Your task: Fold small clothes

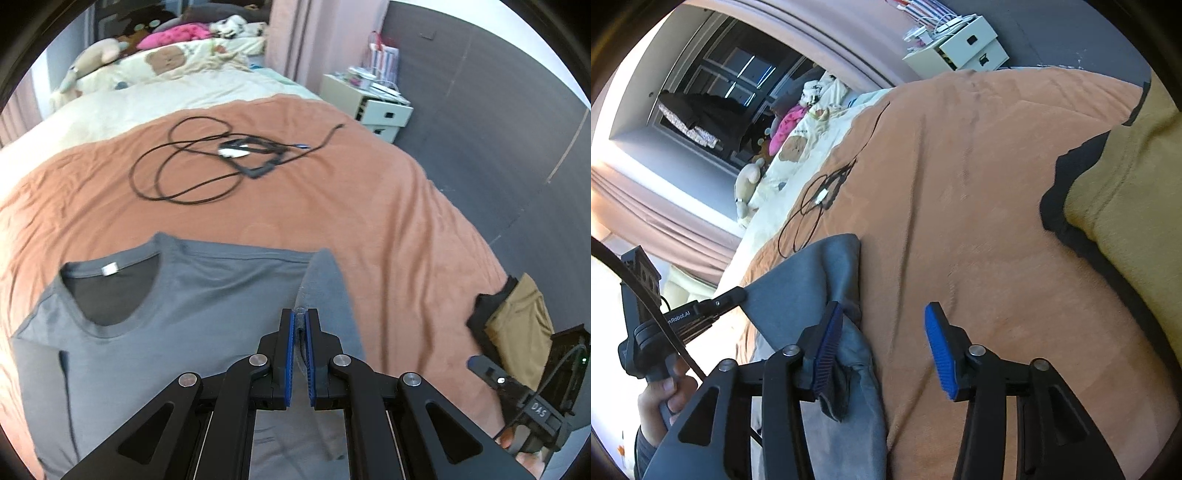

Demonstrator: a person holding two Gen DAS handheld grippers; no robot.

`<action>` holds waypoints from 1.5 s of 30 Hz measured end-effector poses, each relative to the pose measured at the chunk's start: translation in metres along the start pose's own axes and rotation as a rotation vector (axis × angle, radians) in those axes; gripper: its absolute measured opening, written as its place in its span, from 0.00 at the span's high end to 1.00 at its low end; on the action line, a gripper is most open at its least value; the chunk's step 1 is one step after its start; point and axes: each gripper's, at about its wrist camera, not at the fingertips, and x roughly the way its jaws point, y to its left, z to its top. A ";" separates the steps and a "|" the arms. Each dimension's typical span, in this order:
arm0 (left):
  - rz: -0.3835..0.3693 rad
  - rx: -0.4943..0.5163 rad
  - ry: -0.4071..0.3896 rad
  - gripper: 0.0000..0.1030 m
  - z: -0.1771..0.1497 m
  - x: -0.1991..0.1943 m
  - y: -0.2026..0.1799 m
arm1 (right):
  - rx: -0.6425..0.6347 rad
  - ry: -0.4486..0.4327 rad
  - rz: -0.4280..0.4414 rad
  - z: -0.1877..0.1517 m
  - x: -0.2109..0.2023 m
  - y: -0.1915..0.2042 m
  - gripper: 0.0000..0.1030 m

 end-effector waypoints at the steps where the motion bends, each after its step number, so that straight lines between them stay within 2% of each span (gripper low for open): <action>1: 0.006 -0.006 0.002 0.94 -0.001 0.000 0.006 | -0.006 0.005 0.000 0.001 0.002 0.000 0.57; 12: 0.074 -0.052 0.024 0.94 -0.007 0.026 0.060 | -0.055 0.079 0.015 0.000 0.033 0.019 0.57; 20: 0.162 -0.118 0.022 0.94 -0.009 0.048 0.094 | -0.108 0.150 0.003 0.006 0.058 0.030 0.57; 22: 0.141 -0.151 0.039 0.92 -0.015 0.052 0.101 | -0.115 0.160 -0.001 0.009 0.060 0.031 0.57; 27: 0.071 -0.210 0.091 0.75 -0.039 0.057 0.107 | -0.130 0.178 -0.027 0.013 0.066 0.035 0.57; 36: -0.038 -0.286 0.145 0.74 -0.082 0.055 0.092 | -0.149 0.193 -0.036 0.007 0.069 0.045 0.57; 38: -0.081 -0.309 0.156 0.74 -0.089 0.056 0.089 | -0.163 0.196 -0.045 0.006 0.071 0.047 0.57; 45: -0.124 -0.330 0.202 0.74 -0.103 0.064 0.073 | -0.223 0.229 -0.071 -0.002 0.075 0.054 0.57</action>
